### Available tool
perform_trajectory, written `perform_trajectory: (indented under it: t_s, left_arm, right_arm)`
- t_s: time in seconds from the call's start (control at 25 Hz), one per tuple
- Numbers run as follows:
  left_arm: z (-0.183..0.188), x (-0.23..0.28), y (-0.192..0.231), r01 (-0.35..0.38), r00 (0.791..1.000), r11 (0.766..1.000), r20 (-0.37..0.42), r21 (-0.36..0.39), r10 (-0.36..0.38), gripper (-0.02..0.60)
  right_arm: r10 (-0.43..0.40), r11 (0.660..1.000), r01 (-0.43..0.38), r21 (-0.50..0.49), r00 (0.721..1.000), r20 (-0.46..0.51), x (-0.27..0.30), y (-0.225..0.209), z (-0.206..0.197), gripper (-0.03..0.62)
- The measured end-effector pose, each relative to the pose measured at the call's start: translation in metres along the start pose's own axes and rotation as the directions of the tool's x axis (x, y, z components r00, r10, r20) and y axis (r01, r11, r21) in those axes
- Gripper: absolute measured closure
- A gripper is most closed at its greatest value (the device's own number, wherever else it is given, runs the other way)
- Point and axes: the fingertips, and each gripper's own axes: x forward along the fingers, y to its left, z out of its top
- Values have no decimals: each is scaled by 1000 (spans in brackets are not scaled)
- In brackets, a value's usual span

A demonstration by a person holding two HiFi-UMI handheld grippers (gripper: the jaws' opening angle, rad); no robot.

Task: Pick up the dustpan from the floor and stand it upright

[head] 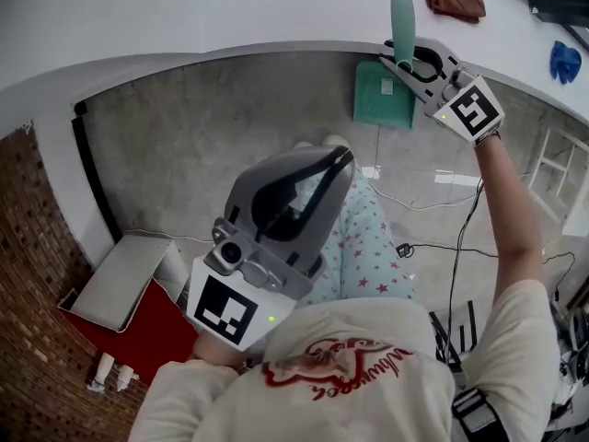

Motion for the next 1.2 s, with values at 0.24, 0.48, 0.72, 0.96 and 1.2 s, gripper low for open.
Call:
perform_trajectory:
  t_s: [0.24,0.48,0.72,0.96,1.2]
  left_arm:
    - [-10,18,-13,58,998,998,-35,-1,-58,563]
    - [-23,42,-27,96,993,995,-72,-3,-96,563]
    - [-34,67,-40,117,989,993,-92,9,-116,561]
    - [-40,76,-58,116,988,993,-109,25,-113,563]
    - [-43,74,-69,106,989,994,-110,40,-101,562]
  right_arm:
    - [-50,998,49,28,999,20,-25,-20,-10,503]
    - [-24,1000,24,11,999,33,-43,-19,-18,503]
    - [-33,999,31,37,998,62,-63,-25,-26,503]
    - [-97,992,88,90,989,108,-88,-31,-38,505]
    - [-198,978,190,89,976,91,-101,-39,-50,508]
